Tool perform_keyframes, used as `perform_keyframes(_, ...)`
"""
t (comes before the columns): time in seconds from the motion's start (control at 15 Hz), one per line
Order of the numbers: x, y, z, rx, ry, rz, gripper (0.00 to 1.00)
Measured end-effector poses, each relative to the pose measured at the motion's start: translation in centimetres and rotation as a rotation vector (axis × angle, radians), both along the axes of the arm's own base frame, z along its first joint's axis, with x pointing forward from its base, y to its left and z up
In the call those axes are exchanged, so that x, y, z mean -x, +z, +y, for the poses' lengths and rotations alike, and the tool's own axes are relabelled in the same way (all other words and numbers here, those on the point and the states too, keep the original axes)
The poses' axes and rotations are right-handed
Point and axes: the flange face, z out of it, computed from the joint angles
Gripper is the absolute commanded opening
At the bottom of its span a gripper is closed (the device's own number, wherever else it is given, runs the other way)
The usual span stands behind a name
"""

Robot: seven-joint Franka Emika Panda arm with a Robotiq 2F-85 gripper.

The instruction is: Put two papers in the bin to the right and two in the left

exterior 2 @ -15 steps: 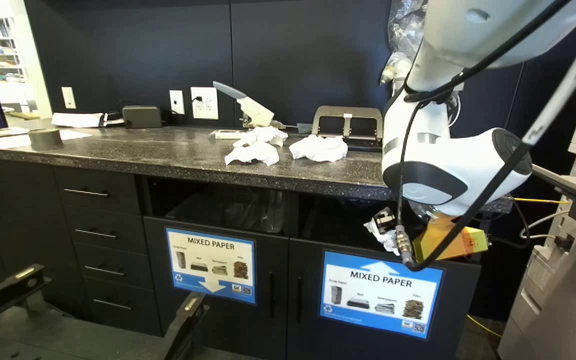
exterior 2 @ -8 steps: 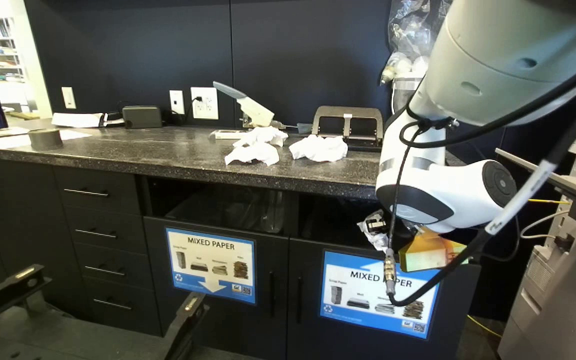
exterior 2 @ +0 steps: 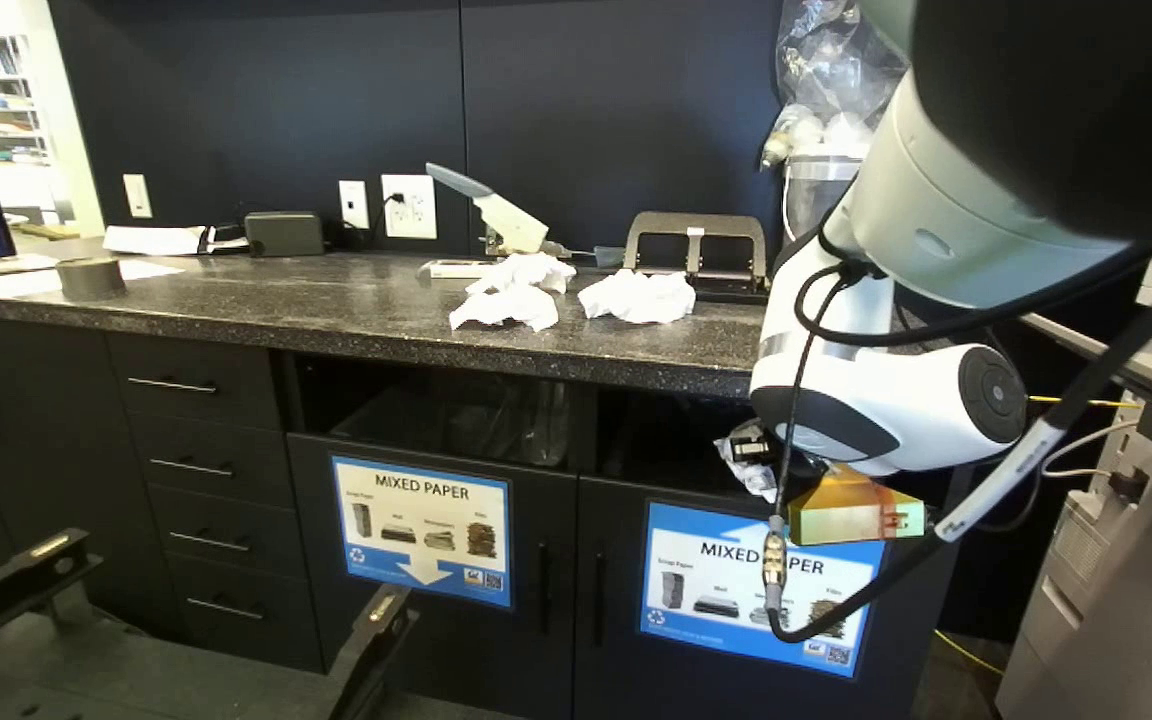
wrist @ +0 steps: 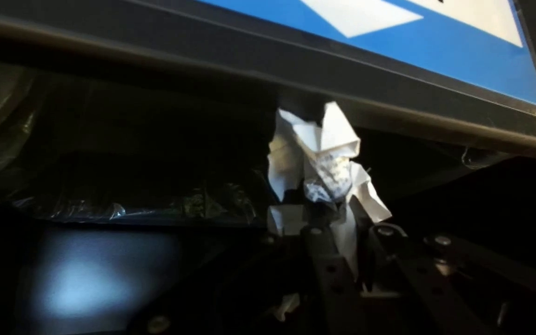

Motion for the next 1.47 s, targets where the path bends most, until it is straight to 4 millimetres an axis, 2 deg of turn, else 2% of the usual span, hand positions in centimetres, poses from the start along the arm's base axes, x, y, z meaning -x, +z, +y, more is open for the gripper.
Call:
perform_keyframes(0.47,-0.5,-0.7,1.2,-0.035,-0.009,0.01,0.99)
perform_keyframes(1.07,-1.5,-0.4,1.9,0.032,-0.114,-0.004,1.0)
perform_keyframes(1.47,-1.5,0.0,3.3,0.073,-0.284,0.093,1.0)
